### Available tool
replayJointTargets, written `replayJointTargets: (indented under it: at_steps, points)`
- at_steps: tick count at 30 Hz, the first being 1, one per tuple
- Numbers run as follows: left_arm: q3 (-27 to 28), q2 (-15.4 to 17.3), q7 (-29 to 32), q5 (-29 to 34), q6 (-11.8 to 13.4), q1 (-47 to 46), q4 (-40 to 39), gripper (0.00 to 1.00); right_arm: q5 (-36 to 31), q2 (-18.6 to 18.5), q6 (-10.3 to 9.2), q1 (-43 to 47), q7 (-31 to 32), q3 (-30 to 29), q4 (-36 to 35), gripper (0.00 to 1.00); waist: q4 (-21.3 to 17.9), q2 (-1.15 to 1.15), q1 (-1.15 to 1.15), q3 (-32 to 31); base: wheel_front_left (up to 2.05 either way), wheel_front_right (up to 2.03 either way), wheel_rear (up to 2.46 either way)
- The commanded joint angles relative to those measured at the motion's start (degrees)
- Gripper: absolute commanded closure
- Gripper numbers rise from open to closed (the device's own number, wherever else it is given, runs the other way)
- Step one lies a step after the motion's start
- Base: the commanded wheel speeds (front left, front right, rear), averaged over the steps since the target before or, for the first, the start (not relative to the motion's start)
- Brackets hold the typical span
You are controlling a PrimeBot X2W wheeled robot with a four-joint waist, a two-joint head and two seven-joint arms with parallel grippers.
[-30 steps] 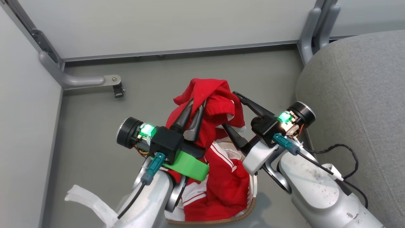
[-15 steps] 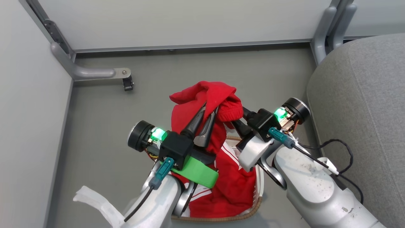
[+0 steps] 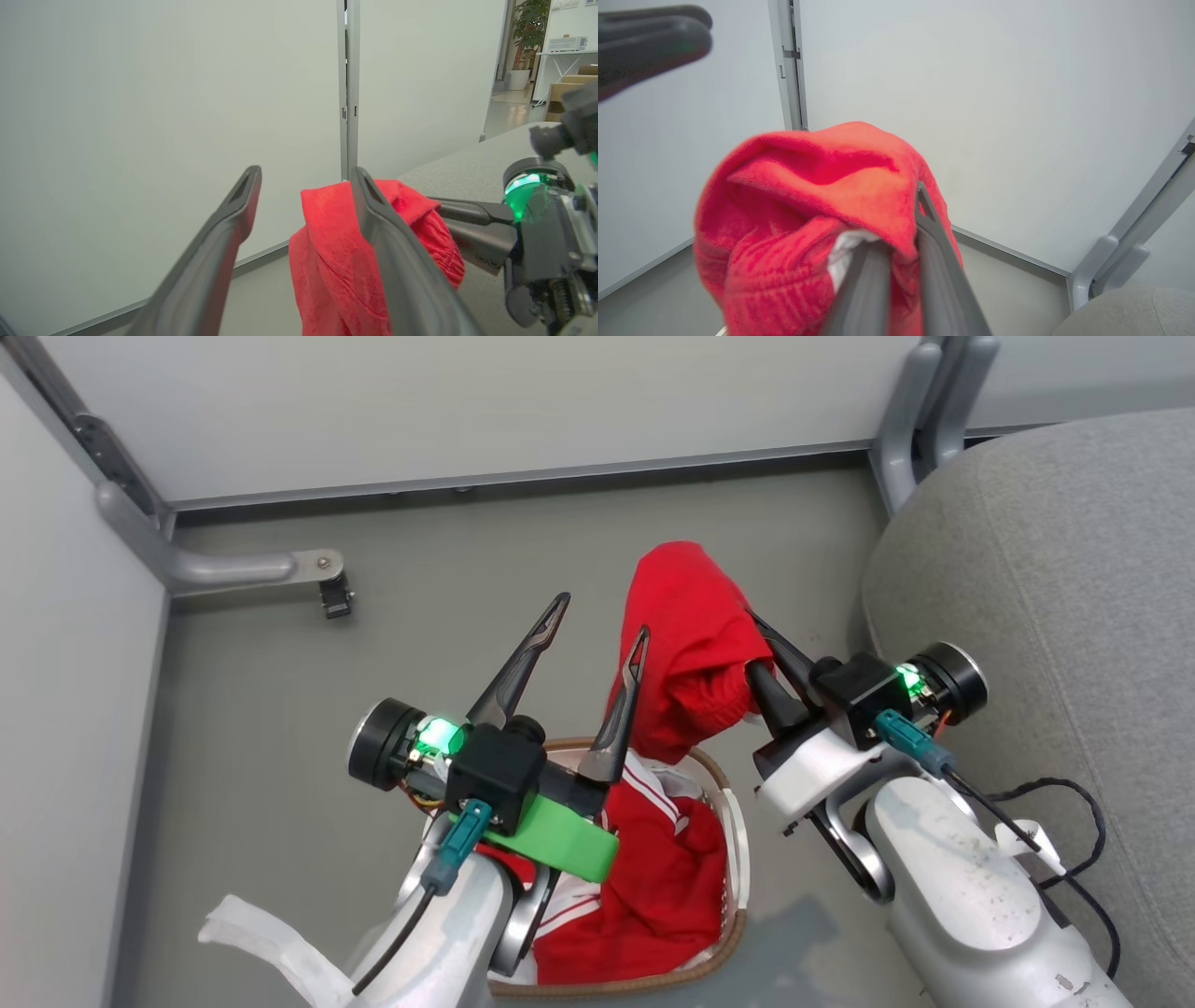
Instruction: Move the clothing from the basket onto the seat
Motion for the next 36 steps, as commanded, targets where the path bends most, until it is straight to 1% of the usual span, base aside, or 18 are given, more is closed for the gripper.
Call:
replayJointTargets:
  at_steps: [1,5,15,21,25,29,32,36]
  points:
    - [0.6,0.1,0.0,0.6,-0.1,1.0,0.0,0.00,0.2,-0.2,-0.04,1.1,-0.3,-0.8,-0.5,1.00,-2.8,0.00,0.00,-0.3,0.00,0.00,0.00]
    - [1.3,0.1,0.0,1.4,-0.6,2.1,0.3,0.00,0.3,-0.1,-0.05,2.5,-0.3,-2.9,-1.4,1.00,-7.2,0.00,0.00,-0.2,0.00,0.00,0.00]
    - [3.3,0.2,0.0,3.1,-2.1,4.2,0.9,0.00,0.5,0.3,-0.05,5.8,-0.3,-5.7,-2.7,1.00,-20.8,0.00,0.00,0.3,0.00,0.00,0.00]
    - [3.1,0.2,0.0,3.6,-3.1,4.2,1.5,0.00,0.3,0.0,-0.05,7.6,-0.3,-8.3,-3.1,1.00,-26.6,0.00,0.00,1.4,0.00,0.00,0.00]
    - [2.7,0.2,0.0,4.0,-3.5,4.0,1.9,0.00,-0.1,-0.5,-0.05,7.6,-0.3,-10.2,-2.9,1.00,-28.5,0.00,0.00,2.7,0.00,0.00,0.00]
    - [2.7,0.2,0.0,4.4,-3.8,4.1,2.9,0.00,-1.0,-1.3,-0.05,6.0,-0.3,-13.1,-1.8,1.00,-29.3,0.00,0.00,4.5,0.00,0.00,0.00]
    - [2.9,0.3,0.0,5.1,-4.2,3.9,3.6,0.00,-1.7,-1.9,-0.05,4.3,-0.3,-16.0,-1.0,1.00,-29.2,0.00,0.00,6.1,0.00,0.00,0.00]
    - [3.0,0.8,0.0,6.3,-5.0,2.7,4.3,0.00,-3.2,-3.8,-0.05,0.6,-0.3,-19.5,0.5,1.00,-28.5,0.00,0.00,8.7,0.00,0.00,0.00]
